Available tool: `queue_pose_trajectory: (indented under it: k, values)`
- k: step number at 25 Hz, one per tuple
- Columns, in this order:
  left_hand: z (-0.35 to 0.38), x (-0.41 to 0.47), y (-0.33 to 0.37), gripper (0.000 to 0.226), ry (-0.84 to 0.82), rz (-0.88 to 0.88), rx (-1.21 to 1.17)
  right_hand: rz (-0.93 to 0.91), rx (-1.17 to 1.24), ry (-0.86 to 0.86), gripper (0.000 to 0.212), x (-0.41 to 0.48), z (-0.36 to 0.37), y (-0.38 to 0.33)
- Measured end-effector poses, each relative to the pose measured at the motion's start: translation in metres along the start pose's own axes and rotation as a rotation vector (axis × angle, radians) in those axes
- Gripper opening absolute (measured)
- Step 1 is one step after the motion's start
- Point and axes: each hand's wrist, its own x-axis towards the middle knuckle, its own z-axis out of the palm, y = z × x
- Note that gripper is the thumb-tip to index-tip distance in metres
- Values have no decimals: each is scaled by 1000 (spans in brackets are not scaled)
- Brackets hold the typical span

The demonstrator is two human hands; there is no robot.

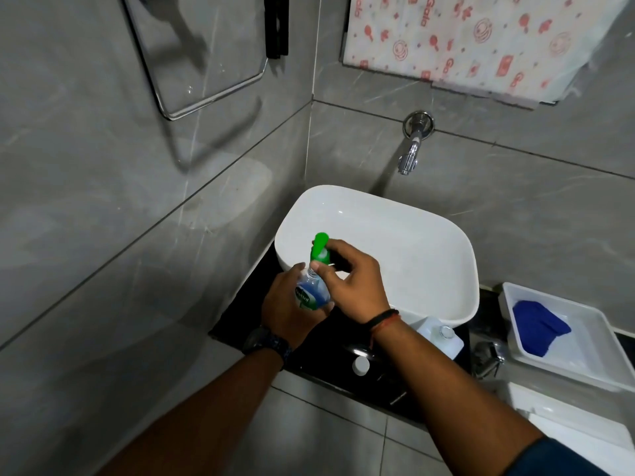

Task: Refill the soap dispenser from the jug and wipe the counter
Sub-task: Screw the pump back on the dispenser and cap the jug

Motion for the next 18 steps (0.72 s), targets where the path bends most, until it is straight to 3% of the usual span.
queue_pose_trajectory:
  k: [4, 10, 14, 18]
  values:
    - [-2, 3, 4, 72, -34, -26, -83, 49, -45, -59, 17, -3, -5, 13]
    - [1, 4, 0, 74, -53, -51, -60, 31, -25, -58, 31, -1, -3, 14]
    - [0, 3, 0, 72, -72, -15, -28, 63, -166, -10, 69, 0, 1, 16]
    - [-1, 4, -2, 72, -57, -1, -80, 82, -145, -64, 75, -2, 4, 21]
